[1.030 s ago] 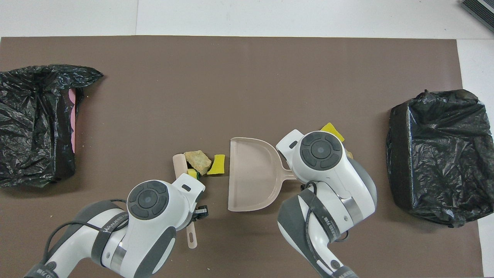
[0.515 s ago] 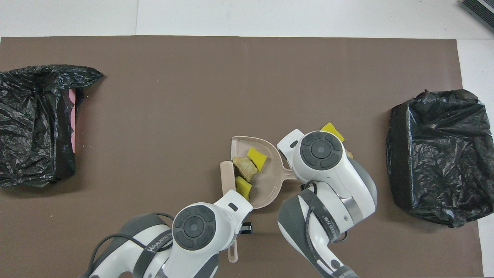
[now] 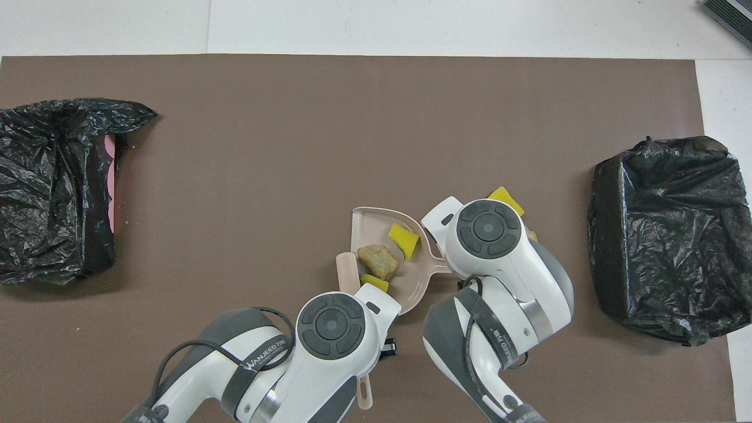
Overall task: Sweep and dump trash in bin
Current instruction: 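Sweep the sponges and chunks into the dustpan with the left gripper's brush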
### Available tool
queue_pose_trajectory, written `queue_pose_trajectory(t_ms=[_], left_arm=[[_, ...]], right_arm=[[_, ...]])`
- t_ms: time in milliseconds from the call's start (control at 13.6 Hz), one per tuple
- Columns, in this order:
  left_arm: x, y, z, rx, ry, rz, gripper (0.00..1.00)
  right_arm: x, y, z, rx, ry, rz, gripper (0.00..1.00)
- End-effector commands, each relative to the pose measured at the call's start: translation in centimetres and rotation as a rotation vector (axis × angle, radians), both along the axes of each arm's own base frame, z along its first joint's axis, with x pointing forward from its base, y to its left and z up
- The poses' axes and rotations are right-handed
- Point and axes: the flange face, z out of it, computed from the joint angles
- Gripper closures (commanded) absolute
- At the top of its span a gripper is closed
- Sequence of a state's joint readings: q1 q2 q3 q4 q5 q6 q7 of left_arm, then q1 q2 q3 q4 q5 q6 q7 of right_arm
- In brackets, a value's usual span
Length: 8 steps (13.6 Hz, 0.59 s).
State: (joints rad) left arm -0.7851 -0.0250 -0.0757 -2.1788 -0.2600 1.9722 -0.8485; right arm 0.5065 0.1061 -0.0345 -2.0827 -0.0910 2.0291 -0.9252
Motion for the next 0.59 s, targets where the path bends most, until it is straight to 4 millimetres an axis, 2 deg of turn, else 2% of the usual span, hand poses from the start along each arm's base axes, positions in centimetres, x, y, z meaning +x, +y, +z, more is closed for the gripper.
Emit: queue_pose_trajectory(t_ms=[0, 221, 515], left_arm=[[-1.0, 0.2, 1.1, 0.066, -0.004, 0.059, 1.0], [-1.9, 0.7, 0.9, 0.085, -0.001, 0.091, 1.0], [-7.8, 1.4, -0.3, 0.091, -0.023, 0.038, 1.0]], right_arm=[[0.2, -0.4, -0.1, -0.028, -0.002, -0.026, 1.0], [0.2, -0.4, -0.1, -0.027, -0.004, -0.026, 1.0], [0.4, -0.9, 0.4, -0.028, -0.002, -0.034, 1.0]])
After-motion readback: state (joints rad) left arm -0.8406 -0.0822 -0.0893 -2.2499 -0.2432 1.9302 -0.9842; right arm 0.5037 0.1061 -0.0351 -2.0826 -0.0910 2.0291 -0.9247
